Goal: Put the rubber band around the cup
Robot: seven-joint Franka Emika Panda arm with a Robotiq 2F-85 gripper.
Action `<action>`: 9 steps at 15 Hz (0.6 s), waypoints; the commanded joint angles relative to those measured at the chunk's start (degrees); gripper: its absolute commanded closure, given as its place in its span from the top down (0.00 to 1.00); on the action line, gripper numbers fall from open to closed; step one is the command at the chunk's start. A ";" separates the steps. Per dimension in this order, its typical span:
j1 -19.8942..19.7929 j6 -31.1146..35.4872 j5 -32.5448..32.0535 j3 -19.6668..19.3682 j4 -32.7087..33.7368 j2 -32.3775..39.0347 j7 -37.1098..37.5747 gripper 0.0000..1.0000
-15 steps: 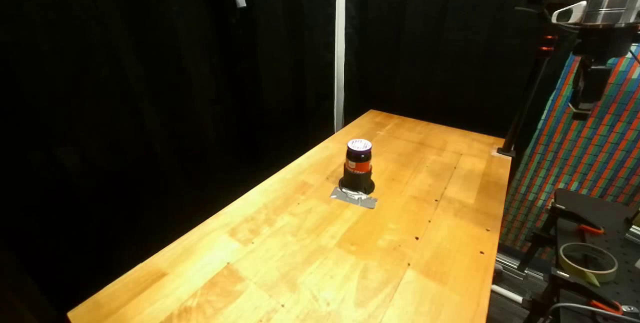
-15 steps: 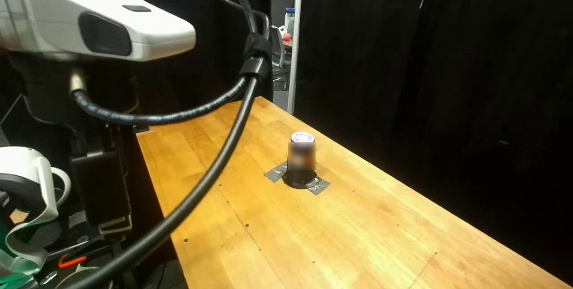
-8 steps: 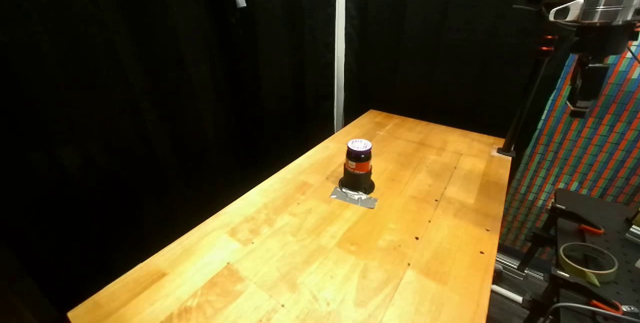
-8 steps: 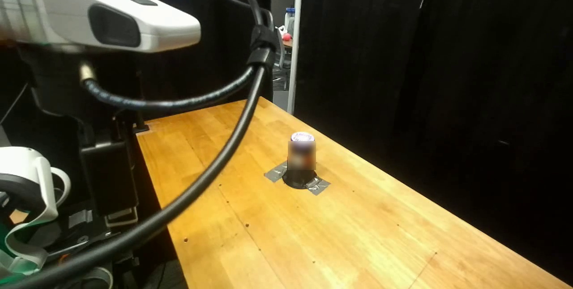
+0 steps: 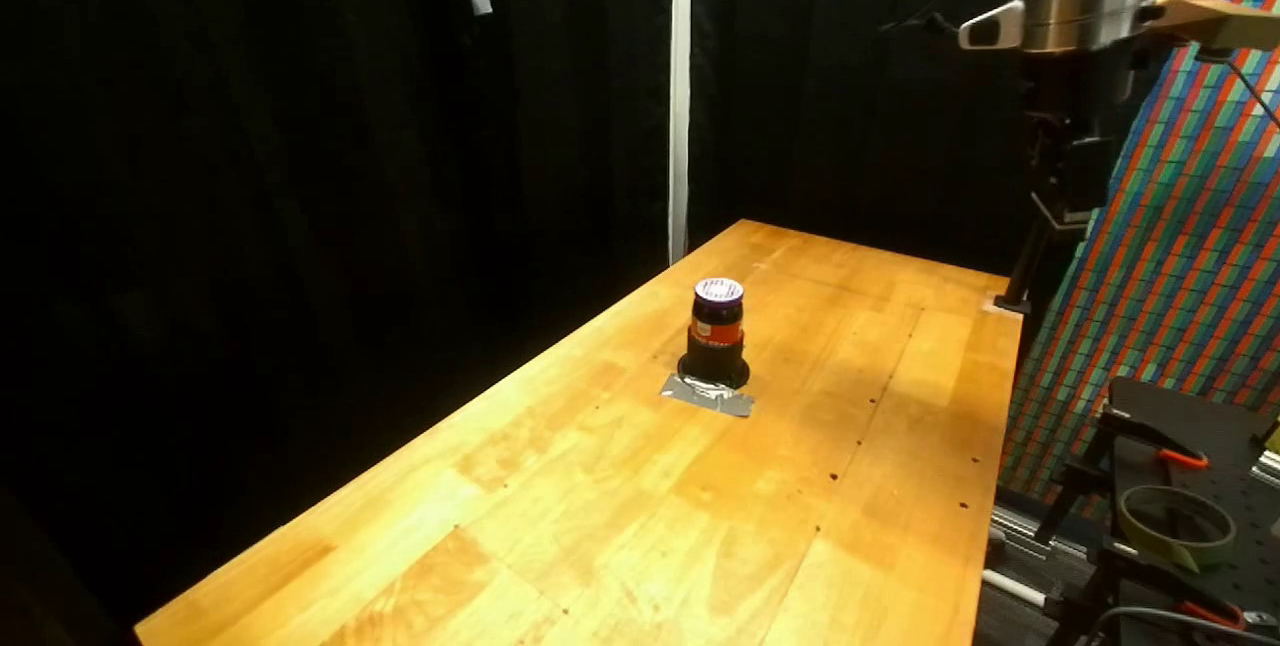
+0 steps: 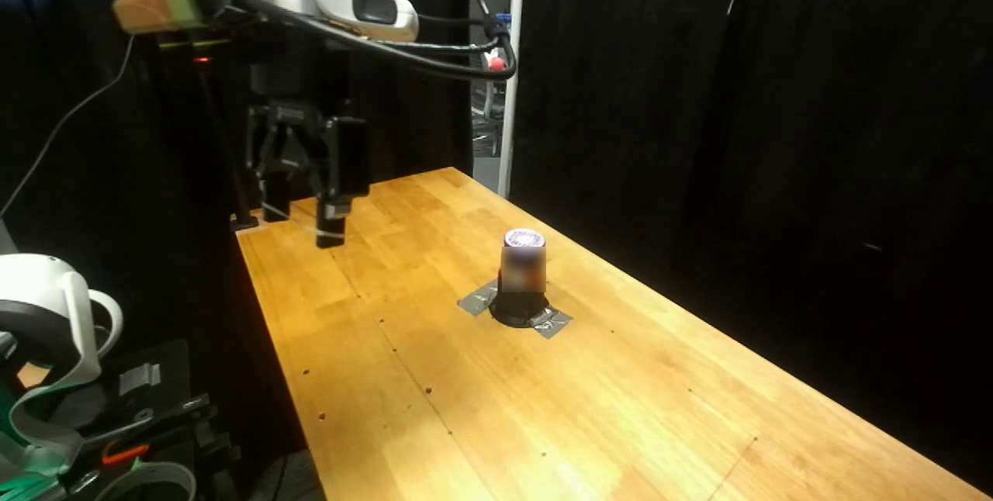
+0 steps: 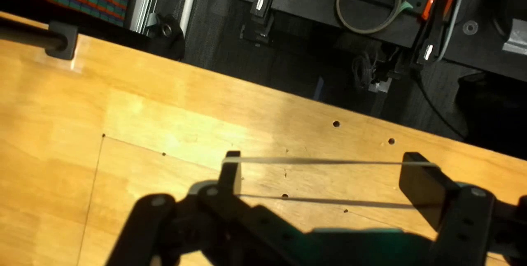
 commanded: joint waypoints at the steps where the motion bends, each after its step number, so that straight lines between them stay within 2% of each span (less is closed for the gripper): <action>1: 0.53 -0.84 -3.55 2.77 13.59 14.61 6.70 1.00; 5: 1.50 4.01 -5.97 3.74 25.30 26.56 15.18 1.00; 7: 1.41 5.34 -5.99 4.23 31.93 32.82 16.39 1.00; 9: 2.93 7.10 -5.37 2.75 38.48 38.85 15.86 1.00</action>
